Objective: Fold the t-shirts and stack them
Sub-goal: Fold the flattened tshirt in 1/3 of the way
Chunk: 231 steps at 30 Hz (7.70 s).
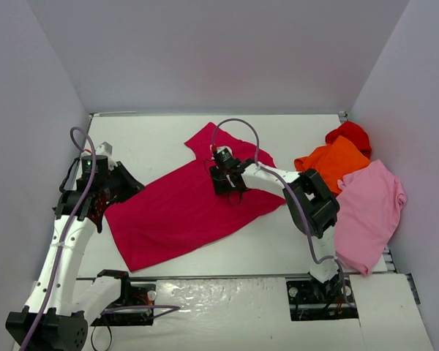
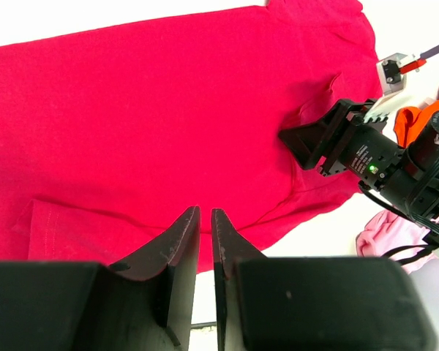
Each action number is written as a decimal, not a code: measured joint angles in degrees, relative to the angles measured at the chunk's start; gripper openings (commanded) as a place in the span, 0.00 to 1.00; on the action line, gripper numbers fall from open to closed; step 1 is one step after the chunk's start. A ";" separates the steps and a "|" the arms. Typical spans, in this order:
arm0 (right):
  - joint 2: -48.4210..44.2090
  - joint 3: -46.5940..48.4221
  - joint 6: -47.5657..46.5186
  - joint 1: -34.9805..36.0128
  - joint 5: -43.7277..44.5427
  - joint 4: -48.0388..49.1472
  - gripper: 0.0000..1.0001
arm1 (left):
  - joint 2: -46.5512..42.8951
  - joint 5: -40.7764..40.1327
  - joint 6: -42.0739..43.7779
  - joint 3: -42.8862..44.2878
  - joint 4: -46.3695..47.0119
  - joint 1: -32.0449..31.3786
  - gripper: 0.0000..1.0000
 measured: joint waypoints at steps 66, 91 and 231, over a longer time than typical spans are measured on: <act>1.39 12.14 -6.67 -0.75 4.20 -2.47 0.00 | 0.69 0.48 -1.38 -3.56 2.12 0.00 0.10; -0.21 11.14 -4.80 -4.62 18.26 3.65 0.00 | -1.23 0.21 -1.27 -3.56 1.54 0.00 0.10; -46.92 -18.15 8.54 -10.30 5.02 -3.94 0.00 | 64.85 -33.05 0.91 27.13 -20.89 -22.43 0.00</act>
